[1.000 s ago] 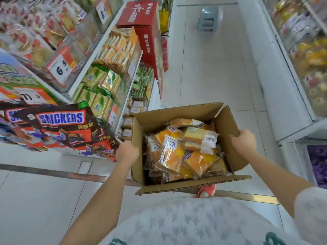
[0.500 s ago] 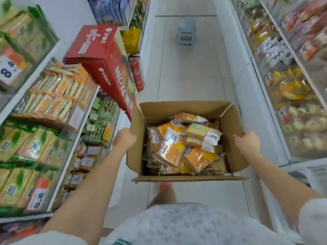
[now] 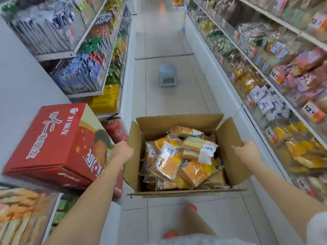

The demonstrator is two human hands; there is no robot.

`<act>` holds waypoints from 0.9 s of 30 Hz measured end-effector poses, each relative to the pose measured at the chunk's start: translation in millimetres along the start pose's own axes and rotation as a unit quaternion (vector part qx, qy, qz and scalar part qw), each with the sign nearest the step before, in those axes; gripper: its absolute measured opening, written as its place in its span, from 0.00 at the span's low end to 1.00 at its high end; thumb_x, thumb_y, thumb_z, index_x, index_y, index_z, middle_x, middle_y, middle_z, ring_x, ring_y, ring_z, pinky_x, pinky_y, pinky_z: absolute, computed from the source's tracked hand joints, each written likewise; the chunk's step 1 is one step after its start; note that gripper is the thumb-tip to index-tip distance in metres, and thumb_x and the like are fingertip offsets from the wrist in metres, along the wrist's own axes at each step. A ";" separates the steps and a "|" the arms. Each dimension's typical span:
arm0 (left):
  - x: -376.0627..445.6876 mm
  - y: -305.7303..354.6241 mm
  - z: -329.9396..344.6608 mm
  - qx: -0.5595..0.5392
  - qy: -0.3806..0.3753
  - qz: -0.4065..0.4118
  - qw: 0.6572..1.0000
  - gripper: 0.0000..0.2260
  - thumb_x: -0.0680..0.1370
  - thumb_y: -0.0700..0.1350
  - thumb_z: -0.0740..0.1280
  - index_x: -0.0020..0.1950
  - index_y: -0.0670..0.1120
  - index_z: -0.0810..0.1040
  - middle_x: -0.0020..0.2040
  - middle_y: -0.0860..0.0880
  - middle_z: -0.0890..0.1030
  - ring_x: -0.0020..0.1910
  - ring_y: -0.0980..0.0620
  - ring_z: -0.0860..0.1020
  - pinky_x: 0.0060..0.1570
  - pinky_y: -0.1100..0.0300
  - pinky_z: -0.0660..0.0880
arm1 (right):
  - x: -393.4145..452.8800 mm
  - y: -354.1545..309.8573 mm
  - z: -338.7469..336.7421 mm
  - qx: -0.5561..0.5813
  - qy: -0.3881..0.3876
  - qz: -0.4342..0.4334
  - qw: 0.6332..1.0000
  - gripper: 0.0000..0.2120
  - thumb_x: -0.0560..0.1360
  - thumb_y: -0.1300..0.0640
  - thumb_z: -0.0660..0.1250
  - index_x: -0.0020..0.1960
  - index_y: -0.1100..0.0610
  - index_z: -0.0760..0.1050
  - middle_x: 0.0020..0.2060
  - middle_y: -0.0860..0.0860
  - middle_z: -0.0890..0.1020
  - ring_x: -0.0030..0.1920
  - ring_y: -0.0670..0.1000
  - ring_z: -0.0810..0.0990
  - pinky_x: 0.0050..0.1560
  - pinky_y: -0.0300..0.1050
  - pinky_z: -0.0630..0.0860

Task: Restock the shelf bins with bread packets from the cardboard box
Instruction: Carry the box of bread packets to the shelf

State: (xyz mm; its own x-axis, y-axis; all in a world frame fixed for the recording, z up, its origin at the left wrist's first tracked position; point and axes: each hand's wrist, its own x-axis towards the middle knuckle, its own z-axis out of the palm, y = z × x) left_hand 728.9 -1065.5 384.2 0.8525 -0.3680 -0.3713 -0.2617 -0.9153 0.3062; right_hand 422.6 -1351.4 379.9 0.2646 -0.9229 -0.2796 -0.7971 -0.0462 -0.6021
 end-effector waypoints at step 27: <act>727.9 370.7 -198.5 -0.018 -0.024 0.054 0.998 0.05 0.76 0.41 0.62 0.40 0.44 0.70 0.41 0.45 0.74 0.41 0.43 0.76 0.38 0.57 0.75 | 639.6 -432.2 106.0 0.061 0.013 0.048 0.997 0.21 0.75 0.61 0.68 0.56 0.79 0.69 0.32 0.58 0.69 0.32 0.54 0.69 0.30 0.42 0.59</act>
State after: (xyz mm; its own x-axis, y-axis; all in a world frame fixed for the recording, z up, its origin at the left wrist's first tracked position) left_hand 1342.2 -1640.1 401.4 0.7968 -0.4729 -0.3761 -0.3340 -0.8634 0.3781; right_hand 993.9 -1881.3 382.0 0.1755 -0.9302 -0.3224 -0.7459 0.0880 -0.6602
